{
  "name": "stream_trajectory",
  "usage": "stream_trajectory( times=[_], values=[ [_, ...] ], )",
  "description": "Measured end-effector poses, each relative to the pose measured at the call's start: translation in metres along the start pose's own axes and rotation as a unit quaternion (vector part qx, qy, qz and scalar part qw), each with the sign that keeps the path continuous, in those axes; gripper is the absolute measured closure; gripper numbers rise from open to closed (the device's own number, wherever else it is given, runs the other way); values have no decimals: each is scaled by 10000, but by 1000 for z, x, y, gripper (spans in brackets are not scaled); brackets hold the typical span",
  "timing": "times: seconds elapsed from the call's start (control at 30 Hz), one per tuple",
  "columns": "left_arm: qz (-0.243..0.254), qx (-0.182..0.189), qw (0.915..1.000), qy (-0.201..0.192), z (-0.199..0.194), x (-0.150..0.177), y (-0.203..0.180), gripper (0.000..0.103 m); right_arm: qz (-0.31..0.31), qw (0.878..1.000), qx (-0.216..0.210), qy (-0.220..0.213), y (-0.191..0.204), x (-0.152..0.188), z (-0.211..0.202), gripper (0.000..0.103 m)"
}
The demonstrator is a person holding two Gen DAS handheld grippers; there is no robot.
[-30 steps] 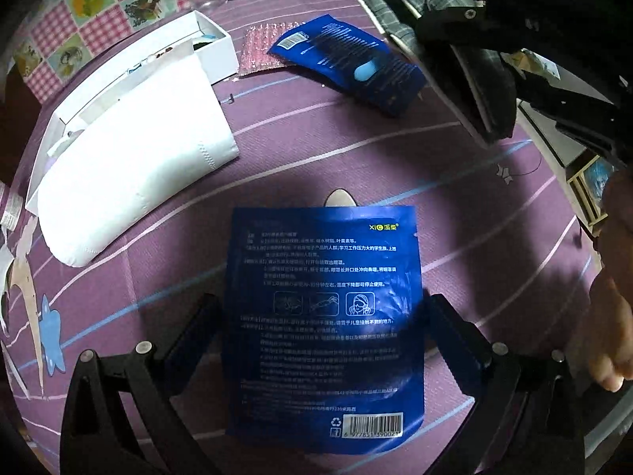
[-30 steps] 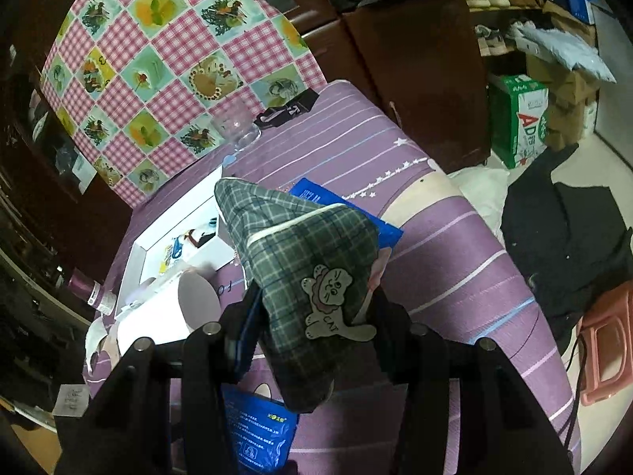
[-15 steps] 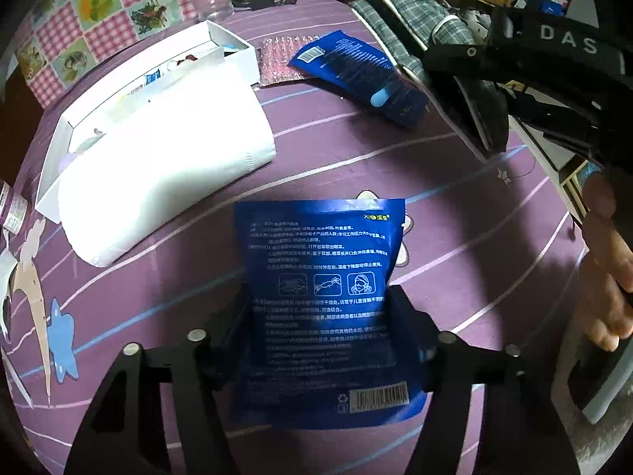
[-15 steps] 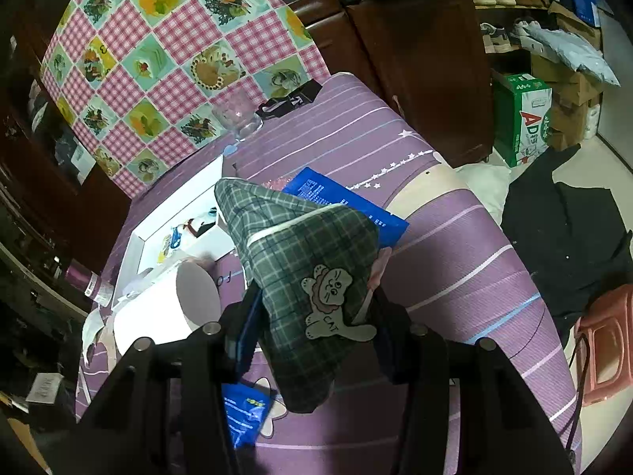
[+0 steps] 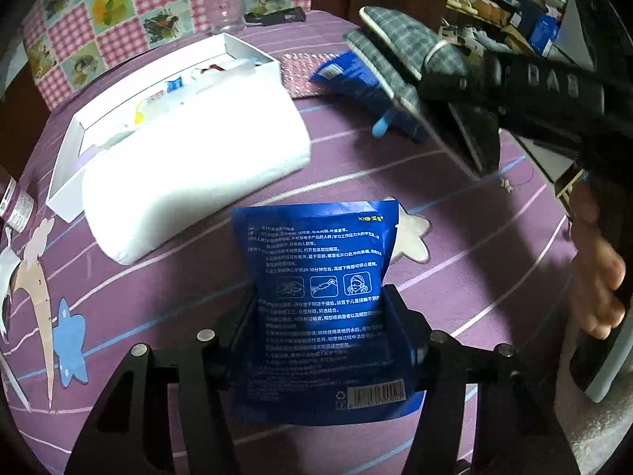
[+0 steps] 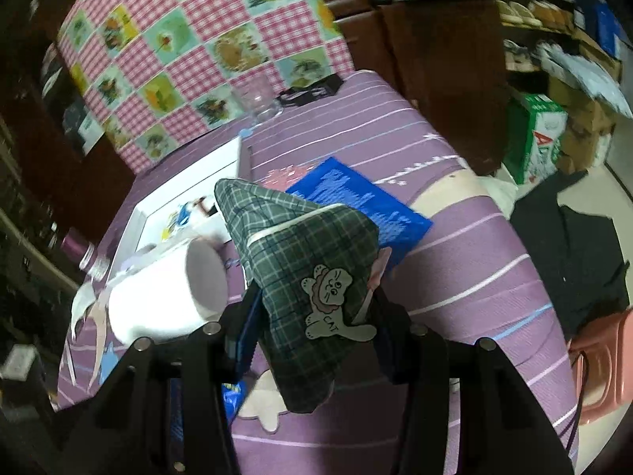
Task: Organize soft objects
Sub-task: 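Grasp blue printed packet with left gripper and lift it, then carry blue packet with left gripper while right gripper carries plaid bag over box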
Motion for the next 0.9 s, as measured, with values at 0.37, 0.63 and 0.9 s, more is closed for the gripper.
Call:
stream_trajectory(
  times=[0.37, 0.63, 0.9],
  values=[
    [230, 207, 9981, -534, -45, -30, -1, 44, -355, 9991, -240, 63, 32, -9, -21, 52],
    [59, 24, 9952, -979, -76, -71, 29, 44, -375, 9989, -8, 267, 62, -55, -38, 52],
    [-499, -253, 9858, -1582, -106, -113, 79, 44, 66, 9986, -104, 517, 90, -113, -15, 52]
  ],
)
Point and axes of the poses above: each gripper's, at about its wrist camera, not at the fingertips, and z roughly the way its jaws point, y to its left, x to its underside, the point moved 4 cm from there along z, roughly the way its jaws point, and after that the axes turned 5 degrees about x, right-handed, at the moved point
